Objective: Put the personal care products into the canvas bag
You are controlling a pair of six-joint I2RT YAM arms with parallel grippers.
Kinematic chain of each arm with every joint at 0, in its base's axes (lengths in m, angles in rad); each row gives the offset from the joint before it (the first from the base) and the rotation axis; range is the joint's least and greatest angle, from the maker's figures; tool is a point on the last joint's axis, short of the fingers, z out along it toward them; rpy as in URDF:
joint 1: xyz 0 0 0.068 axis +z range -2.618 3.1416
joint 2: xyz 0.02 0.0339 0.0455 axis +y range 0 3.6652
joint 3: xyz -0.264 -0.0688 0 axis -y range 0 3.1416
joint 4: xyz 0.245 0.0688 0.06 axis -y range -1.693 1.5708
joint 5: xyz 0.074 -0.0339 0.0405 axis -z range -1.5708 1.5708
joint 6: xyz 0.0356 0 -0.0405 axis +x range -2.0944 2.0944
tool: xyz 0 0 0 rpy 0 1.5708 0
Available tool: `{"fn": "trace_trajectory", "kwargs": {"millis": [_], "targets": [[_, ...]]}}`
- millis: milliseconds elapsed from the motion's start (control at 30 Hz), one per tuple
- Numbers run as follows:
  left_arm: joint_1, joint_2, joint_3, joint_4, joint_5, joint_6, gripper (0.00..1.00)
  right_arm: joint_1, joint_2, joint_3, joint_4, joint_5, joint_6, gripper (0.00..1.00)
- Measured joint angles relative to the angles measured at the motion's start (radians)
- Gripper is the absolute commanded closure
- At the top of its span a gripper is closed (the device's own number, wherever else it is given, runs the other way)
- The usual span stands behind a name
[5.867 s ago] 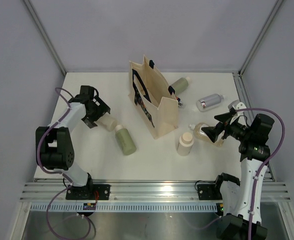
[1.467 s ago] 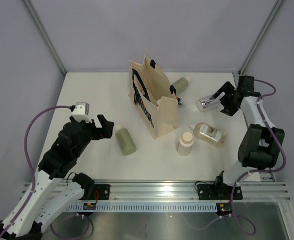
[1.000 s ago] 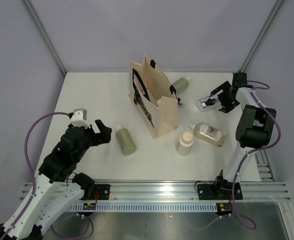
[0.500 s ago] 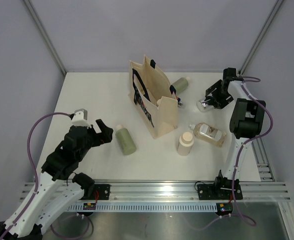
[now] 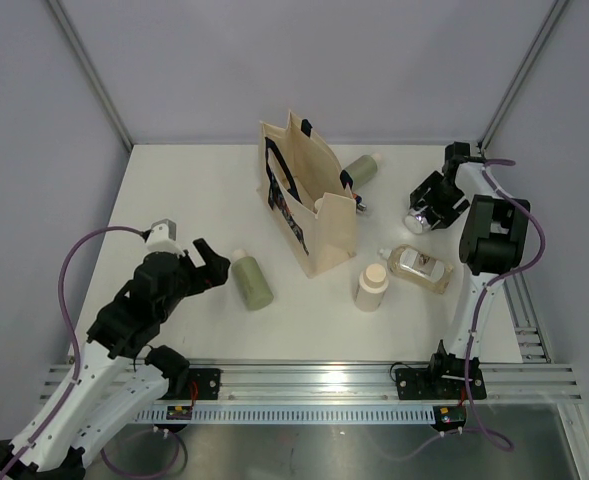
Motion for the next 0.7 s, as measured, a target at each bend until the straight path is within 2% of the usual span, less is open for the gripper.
{"fn": "trace_trajectory", "kwargs": {"millis": [100, 133, 200, 233, 367, 400, 700], "targets": [[0.000, -0.002, -0.011, -0.001, 0.009, -0.020, 0.01, -0.006, 0.009, -0.001, -0.008, -0.040, -0.043, 0.24], [0.000, -0.003, -0.016, -0.002, 0.013, -0.024, 0.01, -0.011, 0.010, -0.003, -0.007, -0.058, -0.055, 0.39], [0.000, -0.004, -0.021, -0.006, 0.016, -0.033, 0.01, -0.029, 0.010, -0.012, 0.002, -0.106, -0.085, 0.58], [0.000, -0.006, -0.025, -0.006, 0.018, -0.038, 0.01, -0.040, 0.010, -0.017, 0.009, -0.135, -0.093, 0.73], [0.000, -0.016, -0.034, -0.010, 0.026, -0.050, 0.01, -0.097, 0.007, -0.042, 0.037, -0.285, -0.152, 0.96], [0.000, -0.017, -0.035, -0.008, 0.030, -0.055, 0.01, -0.112, 0.005, -0.051, 0.044, -0.330, -0.177, 1.00], [0.000, -0.022, -0.104, 0.012, 0.073, -0.112, 0.01, -0.211, -0.100, -0.283, 0.167, -0.704, -0.371, 1.00]]}}
